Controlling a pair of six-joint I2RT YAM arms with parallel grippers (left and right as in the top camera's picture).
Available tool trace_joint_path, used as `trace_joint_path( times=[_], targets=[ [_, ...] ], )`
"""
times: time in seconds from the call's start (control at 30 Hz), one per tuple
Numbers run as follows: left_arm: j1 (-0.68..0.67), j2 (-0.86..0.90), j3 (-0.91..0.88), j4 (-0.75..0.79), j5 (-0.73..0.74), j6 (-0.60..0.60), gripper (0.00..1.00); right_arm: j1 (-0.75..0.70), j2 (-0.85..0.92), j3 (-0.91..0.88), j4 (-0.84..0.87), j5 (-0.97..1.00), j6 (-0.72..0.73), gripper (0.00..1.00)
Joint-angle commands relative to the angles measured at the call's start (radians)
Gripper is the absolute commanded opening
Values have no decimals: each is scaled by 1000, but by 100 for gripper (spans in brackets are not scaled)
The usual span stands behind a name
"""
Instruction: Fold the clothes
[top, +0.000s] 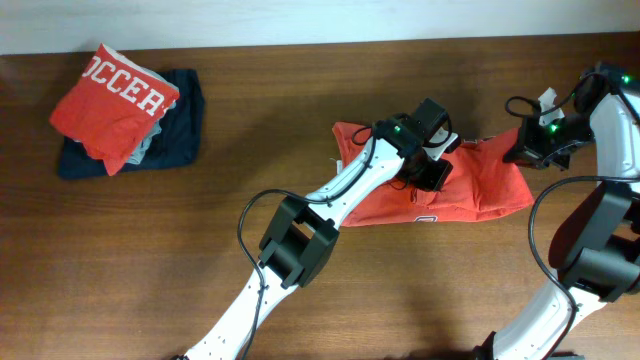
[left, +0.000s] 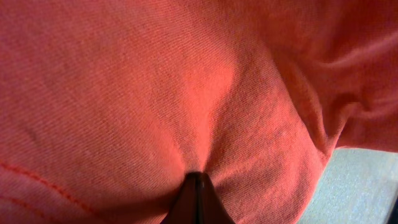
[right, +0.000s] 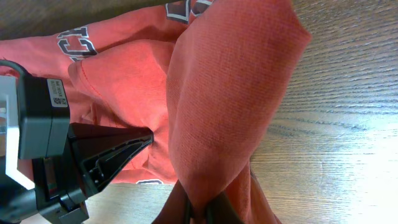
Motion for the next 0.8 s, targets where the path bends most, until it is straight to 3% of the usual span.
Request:
trace_joint_path(
  times=[0.0, 0.2, 0.4, 0.77],
  targets=[
    [15, 32, 22, -14, 16, 12, 1, 6, -8, 23, -5, -20, -3, 4],
    [41, 5, 139, -2, 29, 3, 1, 6, -8, 23, -7, -20, -3, 4],
    [40, 18, 136, 15, -40, -8, 1, 6, -8, 23, -8, -20, -3, 4],
    [37, 140, 136, 79, -40, -11, 1, 12, -8, 23, -8, -20, -3, 4]
  ],
)
